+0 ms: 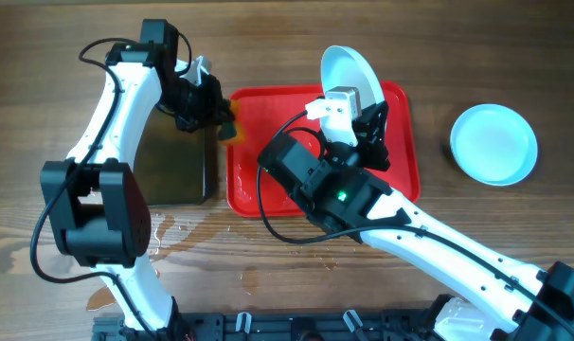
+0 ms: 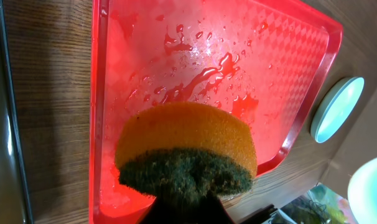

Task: Clean dirty plates on tray and stack at the side
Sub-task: 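Lift the last plate with the right gripper and carry it right, then place the plate onto the stack at the right side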

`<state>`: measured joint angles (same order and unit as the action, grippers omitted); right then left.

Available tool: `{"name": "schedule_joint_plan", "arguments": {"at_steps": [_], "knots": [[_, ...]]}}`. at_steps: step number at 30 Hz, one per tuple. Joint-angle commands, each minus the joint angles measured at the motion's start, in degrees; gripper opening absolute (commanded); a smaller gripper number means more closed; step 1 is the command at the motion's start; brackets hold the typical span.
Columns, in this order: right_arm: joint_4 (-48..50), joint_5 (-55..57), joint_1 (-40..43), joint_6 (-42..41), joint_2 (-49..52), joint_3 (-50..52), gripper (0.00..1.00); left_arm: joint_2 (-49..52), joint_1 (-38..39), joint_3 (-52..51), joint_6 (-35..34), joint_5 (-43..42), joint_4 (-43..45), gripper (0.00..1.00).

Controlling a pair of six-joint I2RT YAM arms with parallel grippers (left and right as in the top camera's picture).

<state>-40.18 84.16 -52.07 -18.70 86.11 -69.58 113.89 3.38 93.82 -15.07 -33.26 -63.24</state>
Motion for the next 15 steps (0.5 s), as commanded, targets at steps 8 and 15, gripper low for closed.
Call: {"name": "schedule_joint_plan", "arguments": {"at_steps": [8,15], "knots": [[-1.6,-55.01,16.17,-5.27,-1.03,-0.15,0.04,-0.83,0.15,0.7,1.18,-0.07,-0.04,0.04],[-1.49,-81.44,41.92,-2.25,-1.03,-0.15,0.04,-0.83,0.15,0.7,1.18,-0.07,-0.04,0.04]]}}
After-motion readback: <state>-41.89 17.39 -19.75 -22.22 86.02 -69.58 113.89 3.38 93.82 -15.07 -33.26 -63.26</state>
